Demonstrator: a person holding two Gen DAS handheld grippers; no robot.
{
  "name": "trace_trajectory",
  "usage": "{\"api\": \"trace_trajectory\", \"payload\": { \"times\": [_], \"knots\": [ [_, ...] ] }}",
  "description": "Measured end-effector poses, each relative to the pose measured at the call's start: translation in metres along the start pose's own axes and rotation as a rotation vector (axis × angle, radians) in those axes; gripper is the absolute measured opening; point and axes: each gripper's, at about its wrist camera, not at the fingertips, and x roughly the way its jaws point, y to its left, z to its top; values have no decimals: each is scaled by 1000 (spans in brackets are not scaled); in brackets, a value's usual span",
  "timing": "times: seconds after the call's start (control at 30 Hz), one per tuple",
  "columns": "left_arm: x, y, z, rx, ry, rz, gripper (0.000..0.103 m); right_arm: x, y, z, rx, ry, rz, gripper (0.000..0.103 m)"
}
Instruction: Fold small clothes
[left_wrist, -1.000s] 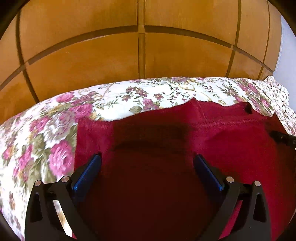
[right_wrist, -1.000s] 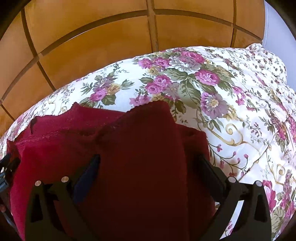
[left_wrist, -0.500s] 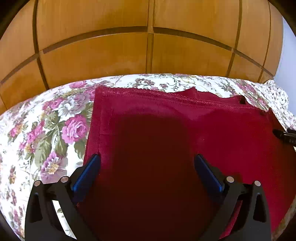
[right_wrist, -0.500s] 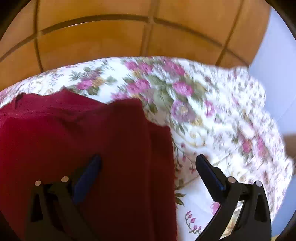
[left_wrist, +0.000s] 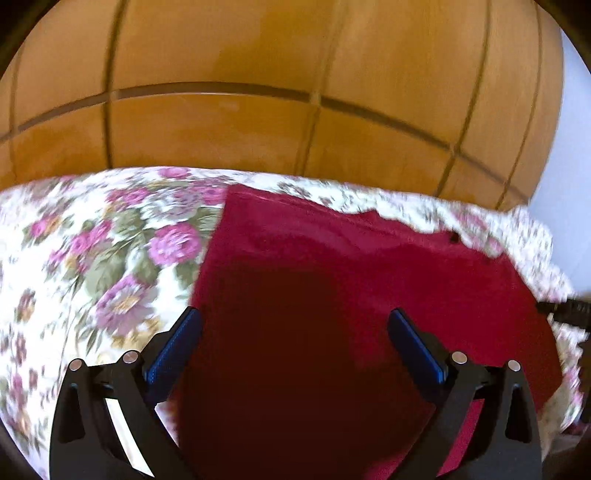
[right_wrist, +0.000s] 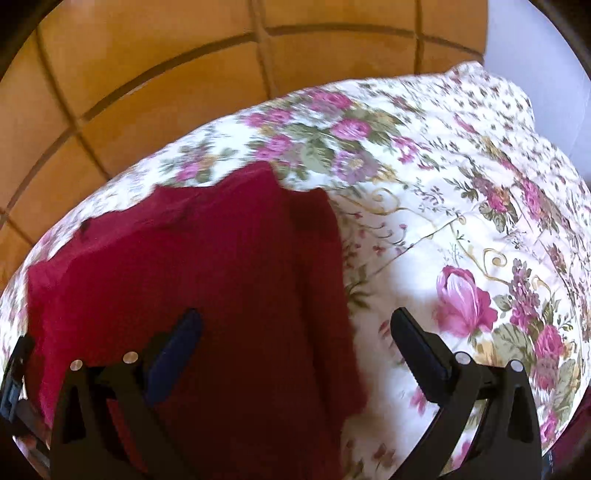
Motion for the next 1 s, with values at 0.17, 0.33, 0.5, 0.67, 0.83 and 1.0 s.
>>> {"api": "trace_trajectory", "payload": {
  "times": [0.17, 0.33, 0.5, 0.67, 0.83, 1.0],
  "knots": [
    [-20, 42, -6, -205, -27, -19, 100, -18, 39, -21, -132, -14, 85, 101],
    [-10, 73, -18, -347, 82, -64, 100, -29, 73, -43, -288, -70, 77, 101],
    [-5, 64, -15, -306, 125, -159, 100, -22, 78, -53, -279, -51, 106, 101],
    [10, 52, -12, -250, 177, -151, 100, 1, 99, -74, -414, 16, 38, 101],
    [18, 54, -8, -282, 196, -169, 100, 5, 112, -90, -540, -63, -38, 101],
    [21, 53, -2, -278, 249, -181, 99, 9, 103, -85, -483, -37, 5, 101]
  ]
}}
